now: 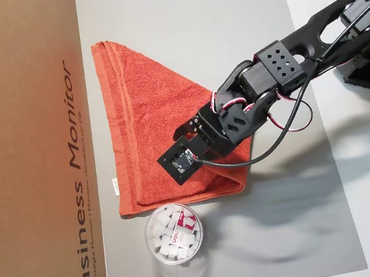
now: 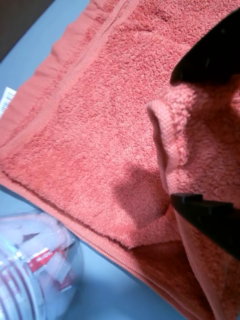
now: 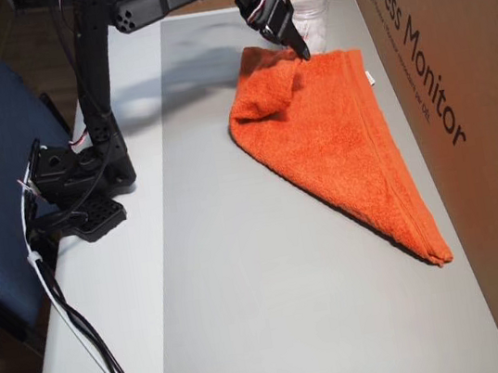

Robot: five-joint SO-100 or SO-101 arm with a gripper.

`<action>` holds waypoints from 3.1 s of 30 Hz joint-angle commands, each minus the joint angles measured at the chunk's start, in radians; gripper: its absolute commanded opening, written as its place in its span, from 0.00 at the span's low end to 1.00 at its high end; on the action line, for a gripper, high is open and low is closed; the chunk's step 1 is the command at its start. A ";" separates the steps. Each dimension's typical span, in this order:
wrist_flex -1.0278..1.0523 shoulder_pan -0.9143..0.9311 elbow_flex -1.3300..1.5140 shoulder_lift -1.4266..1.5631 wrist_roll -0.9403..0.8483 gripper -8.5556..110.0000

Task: Fold the blanket.

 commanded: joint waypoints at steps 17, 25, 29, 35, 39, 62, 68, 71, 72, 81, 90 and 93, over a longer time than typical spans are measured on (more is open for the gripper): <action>0.202 0.037 0.091 0.146 0.002 0.26; 0.202 0.031 0.121 0.146 -0.011 0.17; 0.201 0.031 0.106 0.146 -0.011 0.08; 0.201 0.031 0.104 0.156 0.006 0.07; 0.202 0.026 0.094 0.166 0.006 0.07; 0.204 0.110 -0.083 0.388 0.058 0.07; 0.202 0.187 -0.153 0.385 0.052 0.07; 0.202 0.232 -0.169 0.383 0.052 0.07; 0.202 0.245 -0.173 0.383 0.052 0.07; 0.040 0.373 -0.179 0.299 0.057 0.07; -0.098 0.439 -0.181 0.212 0.063 0.07; -0.155 0.459 -0.206 0.164 0.066 0.07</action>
